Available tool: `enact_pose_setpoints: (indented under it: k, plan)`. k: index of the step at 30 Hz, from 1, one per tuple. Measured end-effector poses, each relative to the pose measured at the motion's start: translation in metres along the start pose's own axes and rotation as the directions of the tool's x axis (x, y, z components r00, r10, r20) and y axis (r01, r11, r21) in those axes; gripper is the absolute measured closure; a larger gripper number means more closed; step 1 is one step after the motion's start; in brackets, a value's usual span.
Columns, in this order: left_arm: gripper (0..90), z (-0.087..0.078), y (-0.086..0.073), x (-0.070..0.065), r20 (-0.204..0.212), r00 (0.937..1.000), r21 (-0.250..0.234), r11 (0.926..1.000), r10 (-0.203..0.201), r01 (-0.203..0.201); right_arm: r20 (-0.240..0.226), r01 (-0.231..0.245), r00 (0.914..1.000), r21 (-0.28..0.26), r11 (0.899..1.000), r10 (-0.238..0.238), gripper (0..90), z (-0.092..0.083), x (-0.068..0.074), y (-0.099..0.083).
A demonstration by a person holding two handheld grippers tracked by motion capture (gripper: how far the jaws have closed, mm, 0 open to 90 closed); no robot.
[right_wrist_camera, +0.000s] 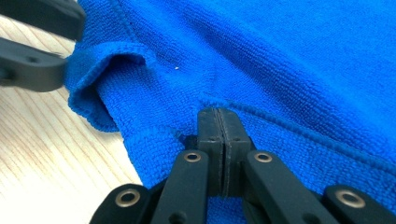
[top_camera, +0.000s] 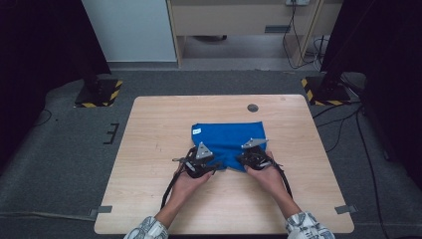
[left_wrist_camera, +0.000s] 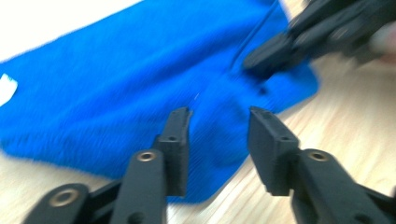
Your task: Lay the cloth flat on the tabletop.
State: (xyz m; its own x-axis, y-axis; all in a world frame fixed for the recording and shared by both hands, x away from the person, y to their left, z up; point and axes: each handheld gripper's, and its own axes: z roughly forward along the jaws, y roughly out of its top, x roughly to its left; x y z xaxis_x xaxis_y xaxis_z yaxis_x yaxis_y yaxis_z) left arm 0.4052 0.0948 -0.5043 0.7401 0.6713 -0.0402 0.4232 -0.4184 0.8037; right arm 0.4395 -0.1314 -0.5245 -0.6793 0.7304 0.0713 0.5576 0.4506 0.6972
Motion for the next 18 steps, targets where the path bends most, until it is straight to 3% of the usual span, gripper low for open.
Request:
enact_pose_setpoints:
  k: [2, 4, 6, 9, 11, 13, 18]
  plan:
    - [55.1, 0.000, 0.004, -0.002, -0.003, 1.0000, -0.013, 0.9999, 0.004, -0.004, 0.000, -0.003, 1.0000, 0.002, 1.000, 0.003, 89.3, 0.000, 0.000, 0.000]
    - [47.1, 0.004, 0.012, -0.004, -0.013, 0.9997, -0.019, 0.9996, 0.019, -0.019, -0.002, -0.002, 1.0000, 0.002, 1.000, 0.002, 89.3, 0.000, 0.000, 0.000]
    - [46.5, 0.007, 0.015, -0.003, -0.016, 0.9997, -0.019, 0.9996, 0.019, -0.020, -0.001, -0.004, 1.0000, 0.001, 1.000, 0.004, 89.3, 0.000, 0.000, 0.000]
    - [47.2, 0.015, 0.020, -0.001, -0.005, 0.9998, 0.010, 0.9998, 0.019, -0.019, 0.002, -0.001, 1.0000, 0.003, 1.000, 0.001, 89.3, 0.000, 0.000, 0.000]
    - [47.2, 0.024, 0.024, 0.003, 0.006, 0.9997, 0.054, 0.9982, 0.025, -0.026, 0.001, 0.001, 1.0000, 0.003, 1.000, -0.001, 89.1, 0.000, 0.000, 0.000]
    - [47.9, 0.029, 0.027, 0.005, -0.013, 0.9989, 0.082, 0.9956, 0.045, -0.044, 0.000, -0.003, 1.0000, 0.003, 1.000, 0.003, 89.0, 0.000, 0.000, 0.000]
    - [54.4, 0.036, 0.034, 0.007, 0.003, 0.9986, 0.111, 0.9924, 0.052, -0.052, 0.001, -0.003, 1.0000, 0.004, 1.000, 0.003, 89.0, 0.000, 0.000, 0.001]
